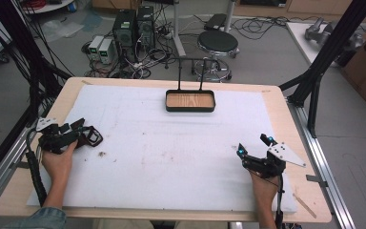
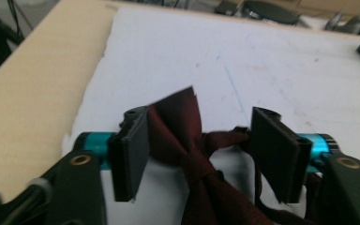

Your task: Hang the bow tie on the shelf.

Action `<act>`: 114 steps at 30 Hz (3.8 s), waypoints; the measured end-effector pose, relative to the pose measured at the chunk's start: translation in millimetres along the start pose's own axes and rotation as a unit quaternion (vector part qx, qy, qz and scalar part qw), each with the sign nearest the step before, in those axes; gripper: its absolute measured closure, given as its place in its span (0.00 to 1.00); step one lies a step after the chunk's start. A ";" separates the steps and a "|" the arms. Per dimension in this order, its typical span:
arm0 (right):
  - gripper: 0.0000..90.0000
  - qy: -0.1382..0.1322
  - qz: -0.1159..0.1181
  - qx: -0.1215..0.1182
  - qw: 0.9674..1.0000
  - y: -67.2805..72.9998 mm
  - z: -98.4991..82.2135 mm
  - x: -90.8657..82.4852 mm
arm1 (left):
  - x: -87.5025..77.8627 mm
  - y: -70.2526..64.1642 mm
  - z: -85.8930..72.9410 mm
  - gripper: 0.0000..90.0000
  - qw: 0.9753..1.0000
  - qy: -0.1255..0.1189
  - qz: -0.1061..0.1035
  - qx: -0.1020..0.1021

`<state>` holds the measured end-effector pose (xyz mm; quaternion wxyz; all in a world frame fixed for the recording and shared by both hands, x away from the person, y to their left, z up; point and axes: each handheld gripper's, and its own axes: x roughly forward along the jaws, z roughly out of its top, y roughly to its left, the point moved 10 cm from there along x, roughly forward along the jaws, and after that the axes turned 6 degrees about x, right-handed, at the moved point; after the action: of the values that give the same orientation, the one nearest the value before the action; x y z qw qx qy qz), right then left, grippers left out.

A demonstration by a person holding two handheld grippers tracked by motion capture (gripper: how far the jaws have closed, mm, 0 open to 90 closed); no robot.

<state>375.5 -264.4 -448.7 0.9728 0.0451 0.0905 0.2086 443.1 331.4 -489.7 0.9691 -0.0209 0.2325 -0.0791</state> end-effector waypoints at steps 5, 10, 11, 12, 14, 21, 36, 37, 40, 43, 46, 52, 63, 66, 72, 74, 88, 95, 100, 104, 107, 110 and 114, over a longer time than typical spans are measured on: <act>0.06 0.000 0.001 0.001 1.000 0.1 -0.1 0.0 | 1.8 2.6 -3.9 0.52 1.000 0.017 0.010 -0.007; 0.06 0.000 0.001 0.000 1.000 -0.3 0.0 0.0 | 5.5 0.2 -8.0 0.57 0.999 0.038 0.007 -0.005; 0.06 0.001 0.000 0.001 1.000 -0.2 -0.2 -0.2 | 6.2 -0.3 -8.5 0.58 0.999 0.041 0.009 -0.005; 0.06 0.000 0.001 0.000 1.000 -0.3 0.1 0.0 | 6.6 -0.2 -9.5 0.60 0.999 0.046 0.010 -0.004; 0.06 0.002 0.000 0.000 1.000 -0.4 -0.4 -0.2 | 7.1 -0.1 -11.0 0.64 0.999 0.053 0.011 -0.007; 0.06 0.002 -0.001 0.002 1.000 -0.4 -0.5 -0.2 | 5.9 -3.2 -11.9 0.84 0.998 0.056 -0.002 -0.003; 0.06 0.002 -0.001 0.002 1.000 -0.5 -0.5 -0.3 | -25.7 -34.3 39.0 0.85 0.994 -0.064 -0.082 0.025; 0.06 0.002 -0.001 0.003 1.000 -0.4 -0.4 -0.2 | -25.7 -34.3 39.0 0.85 0.994 -0.064 -0.082 0.025; 0.06 0.002 -0.001 0.004 1.000 -0.6 -0.4 -0.3 | -32.2 -55.5 54.4 0.85 0.990 -0.084 -0.108 0.040; 0.06 0.002 -0.001 0.004 1.000 -0.8 -0.5 -0.5 | -34.3 -66.0 61.6 0.85 0.987 -0.091 -0.121 0.046; 0.06 0.002 -0.001 0.003 1.000 -1.1 -0.4 -0.5 | -36.6 -82.0 74.7 0.85 0.983 -0.105 -0.141 0.047; 0.06 0.003 0.000 0.005 1.000 -0.5 -0.7 -0.4 | -29.9 -118.9 103.6 0.85 0.974 -0.127 -0.179 0.060; 0.06 0.005 0.002 0.003 1.000 0.4 -1.3 0.1 | -4.8 -175.7 139.8 0.85 0.960 -0.132 -0.234 0.081; 0.06 0.004 0.001 0.003 1.000 -0.2 -1.2 0.1 | 4.4 -189.3 148.7 0.85 0.957 -0.131 -0.243 0.084; 0.06 0.003 0.003 0.005 1.000 0.0 -0.9 0.3 | 24.6 -217.2 165.6 0.85 0.955 -0.124 -0.253 0.095; 0.06 0.005 0.004 0.005 1.000 0.1 -1.5 0.1 | 27.4 -222.8 167.4 0.85 0.953 -0.123 -0.261 0.095; 0.06 0.004 0.011 0.007 1.000 2.0 -1.3 0.5 | 53.5 -262.5 187.6 0.85 0.944 -0.123 -0.284 0.116; 0.06 0.003 0.013 0.013 1.000 2.4 -1.1 0.5 | 65.6 -273.5 203.2 0.85 0.944 -0.125 -0.285 0.109; 0.06 0.003 0.014 0.007 1.000 2.9 -1.0 0.8 | 76.4 -276.8 212.9 0.85 0.947 -0.125 -0.278 0.105; 0.06 0.002 0.016 0.005 1.000 3.3 -0.8 1.0 | 82.3 -274.8 216.6 0.85 0.949 -0.121 -0.272 0.104; 0.06 0.005 0.016 0.007 1.000 4.3 -1.6 0.7 | 89.5 -268.3 219.4 0.85 0.953 -0.119 -0.263 0.096; 0.06 0.005 0.016 0.006 1.000 4.5 -1.6 0.8 | 96.3 -263.9 219.2 0.85 0.956 -0.115 -0.257 0.085; 0.06 0.004 0.017 0.004 1.000 4.5 -1.3 1.1 | 101.6 -260.8 217.4 0.85 0.959 -0.110 -0.245 0.085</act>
<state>374.5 -259.8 -449.6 0.9685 0.0493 0.0941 0.2254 593.7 58.4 -321.3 0.9378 -0.0030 0.1045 -0.3309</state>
